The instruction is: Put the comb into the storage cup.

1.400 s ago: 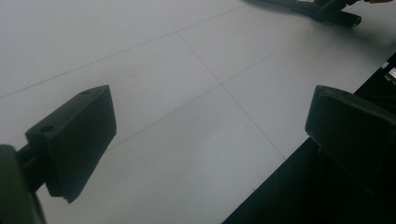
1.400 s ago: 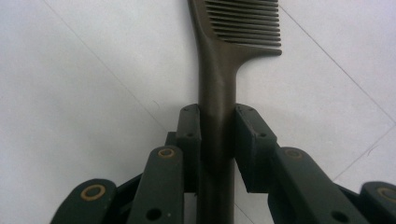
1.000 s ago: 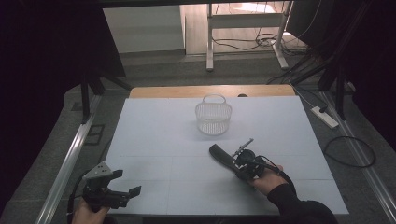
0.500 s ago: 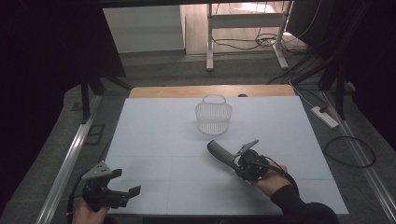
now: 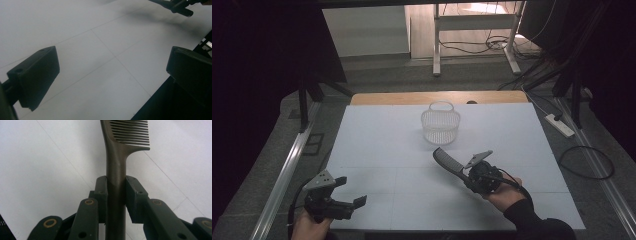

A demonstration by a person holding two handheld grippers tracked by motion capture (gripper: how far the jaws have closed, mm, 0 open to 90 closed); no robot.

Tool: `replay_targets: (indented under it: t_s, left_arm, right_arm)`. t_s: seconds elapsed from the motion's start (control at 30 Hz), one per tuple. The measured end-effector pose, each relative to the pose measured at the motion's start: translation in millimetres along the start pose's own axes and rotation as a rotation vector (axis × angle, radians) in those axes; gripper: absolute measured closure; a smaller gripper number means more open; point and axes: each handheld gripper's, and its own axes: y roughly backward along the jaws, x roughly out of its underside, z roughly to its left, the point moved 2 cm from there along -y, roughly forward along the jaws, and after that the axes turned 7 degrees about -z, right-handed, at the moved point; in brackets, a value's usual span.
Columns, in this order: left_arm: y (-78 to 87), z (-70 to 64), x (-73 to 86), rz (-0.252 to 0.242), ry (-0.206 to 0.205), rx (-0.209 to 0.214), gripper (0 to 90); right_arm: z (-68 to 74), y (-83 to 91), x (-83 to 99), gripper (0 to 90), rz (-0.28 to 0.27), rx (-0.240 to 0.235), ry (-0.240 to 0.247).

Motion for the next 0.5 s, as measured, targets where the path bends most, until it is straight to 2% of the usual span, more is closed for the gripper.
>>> replay_targets:
  t_s: [0.3, 0.5]
  left_arm:
    - [-6.8, -0.6, -9.0, -0.024, -0.024, 0.015, 0.0]
    - [-11.5, -2.5, -17.6, -0.044, -0.054, 0.011, 0.1]
  right_arm:
    - [-0.4, 10.4, -1.3, 72.5, -0.051, 0.012, 0.003]
    - [-1.1, 16.4, -0.9, 72.5, -0.075, 0.02, -0.001]
